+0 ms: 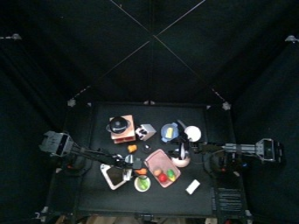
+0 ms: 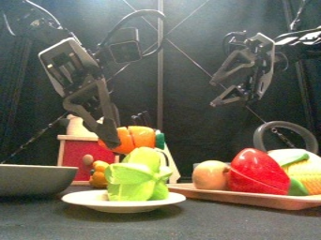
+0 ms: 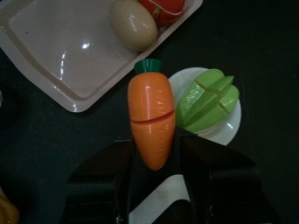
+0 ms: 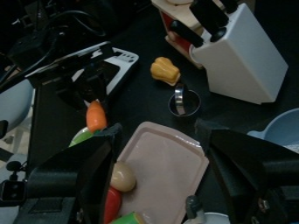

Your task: Place carrot on stove

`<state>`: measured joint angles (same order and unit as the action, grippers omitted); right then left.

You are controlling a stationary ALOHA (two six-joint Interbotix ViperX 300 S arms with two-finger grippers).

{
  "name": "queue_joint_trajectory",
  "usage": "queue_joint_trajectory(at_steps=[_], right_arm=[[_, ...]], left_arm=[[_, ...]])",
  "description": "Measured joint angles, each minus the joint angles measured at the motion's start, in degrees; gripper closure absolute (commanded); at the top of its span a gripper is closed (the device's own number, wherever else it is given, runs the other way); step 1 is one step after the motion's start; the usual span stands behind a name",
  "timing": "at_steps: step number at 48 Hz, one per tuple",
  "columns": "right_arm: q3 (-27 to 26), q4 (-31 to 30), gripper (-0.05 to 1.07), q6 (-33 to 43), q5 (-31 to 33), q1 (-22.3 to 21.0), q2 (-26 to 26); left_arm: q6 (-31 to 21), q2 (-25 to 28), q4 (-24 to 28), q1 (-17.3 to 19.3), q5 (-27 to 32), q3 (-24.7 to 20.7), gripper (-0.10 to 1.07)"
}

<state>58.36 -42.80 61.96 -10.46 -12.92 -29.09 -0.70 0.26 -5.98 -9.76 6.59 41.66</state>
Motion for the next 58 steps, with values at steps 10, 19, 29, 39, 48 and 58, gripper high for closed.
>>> queue_joint_trajectory(at_steps=[10, 19, 29, 39, 48, 58], right_arm=[[0.0, 0.0, 0.05, 0.0, 0.0, 0.0, 0.0], [0.0, 0.0, 0.05, 0.0, 0.0, 0.0, 0.0], [0.0, -0.18, 0.05, 0.0, 0.0, -0.09, 0.0], [-0.09, -0.26, 0.05, 0.0, 0.0, -0.09, 0.0], [0.0, -0.26, 0.05, 0.0, 0.0, -0.09, 0.0], [0.0, -0.26, 0.05, 0.0, 0.0, -0.09, 0.18]], left_arm=[[0.09, 0.0, -0.18, 0.0, 0.0, -0.09, 0.3], [0.0, -1.14, -0.62, -0.09, 1.32, -0.09, 0.3], [0.0, -3.69, -0.62, 0.0, 6.59, -0.09, 0.3], [-0.35, -7.56, -1.32, -0.26, 13.36, 0.26, 0.3], [-0.44, -12.66, -4.57, -1.14, 16.7, 3.08, 0.3], [-0.97, -21.01, -14.06, -2.2, 17.4, 10.28, 0.3]])
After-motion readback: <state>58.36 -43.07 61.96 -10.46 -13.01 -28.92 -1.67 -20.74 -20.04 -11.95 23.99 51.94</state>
